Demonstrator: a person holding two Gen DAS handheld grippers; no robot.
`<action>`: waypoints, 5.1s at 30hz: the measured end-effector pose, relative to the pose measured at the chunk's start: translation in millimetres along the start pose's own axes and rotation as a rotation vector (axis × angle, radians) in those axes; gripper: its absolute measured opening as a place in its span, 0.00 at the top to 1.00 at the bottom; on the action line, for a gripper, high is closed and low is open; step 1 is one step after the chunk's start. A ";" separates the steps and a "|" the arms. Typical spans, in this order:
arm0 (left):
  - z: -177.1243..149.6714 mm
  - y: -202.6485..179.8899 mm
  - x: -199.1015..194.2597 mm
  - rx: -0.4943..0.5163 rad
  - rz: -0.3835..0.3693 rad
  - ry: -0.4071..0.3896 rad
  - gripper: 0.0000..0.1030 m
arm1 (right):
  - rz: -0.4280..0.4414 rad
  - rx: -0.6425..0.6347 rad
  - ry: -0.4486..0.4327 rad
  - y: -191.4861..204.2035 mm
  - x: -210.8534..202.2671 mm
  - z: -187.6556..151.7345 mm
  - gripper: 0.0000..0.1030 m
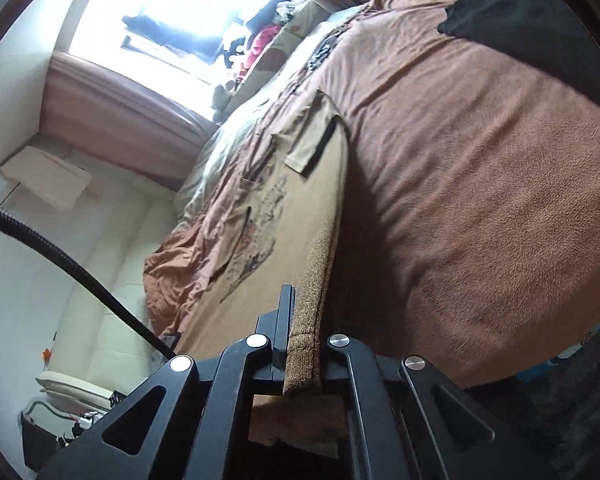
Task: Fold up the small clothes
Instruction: 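Lift the hem with both tools and fold it toward the collar, then open both tools and press the folded shirt flat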
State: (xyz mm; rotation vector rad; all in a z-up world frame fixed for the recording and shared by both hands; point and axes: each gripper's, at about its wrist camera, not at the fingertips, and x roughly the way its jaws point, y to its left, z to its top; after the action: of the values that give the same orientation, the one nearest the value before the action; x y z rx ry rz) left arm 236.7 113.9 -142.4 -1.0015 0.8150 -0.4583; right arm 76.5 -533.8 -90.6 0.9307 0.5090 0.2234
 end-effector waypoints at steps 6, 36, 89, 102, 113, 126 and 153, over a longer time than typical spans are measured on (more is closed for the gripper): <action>-1.8 -16.4 -37.2 0.032 -0.068 -0.051 0.97 | 0.070 -0.037 -0.021 10.3 -32.5 -20.2 1.00; -54.8 -118.3 -178.5 0.226 -0.327 -0.224 0.96 | 0.278 -0.247 -0.148 49.6 -131.3 -31.4 1.00; 197.8 -70.0 159.1 0.094 0.205 -0.081 0.96 | -0.215 -0.145 0.015 52.8 227.9 179.7 1.00; 223.5 -15.5 234.2 0.081 0.433 -0.027 0.96 | -0.274 -0.076 0.107 40.1 312.3 187.9 1.00; 221.2 -39.0 255.7 0.315 0.544 0.095 0.33 | -0.328 -0.156 0.097 55.0 304.1 200.2 0.32; 188.2 -39.9 261.8 0.583 0.727 0.283 0.33 | -0.540 -0.453 0.241 90.6 298.9 175.3 0.32; 223.3 -20.5 335.9 0.751 0.858 0.307 0.31 | -0.737 -0.551 0.248 76.7 397.7 201.7 0.32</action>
State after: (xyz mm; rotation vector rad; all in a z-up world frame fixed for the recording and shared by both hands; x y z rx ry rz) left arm 621.6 1.3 -190.0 0.1542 1.1357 -0.1333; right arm 523.8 -473.8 -57.2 0.1415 0.9281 -0.1915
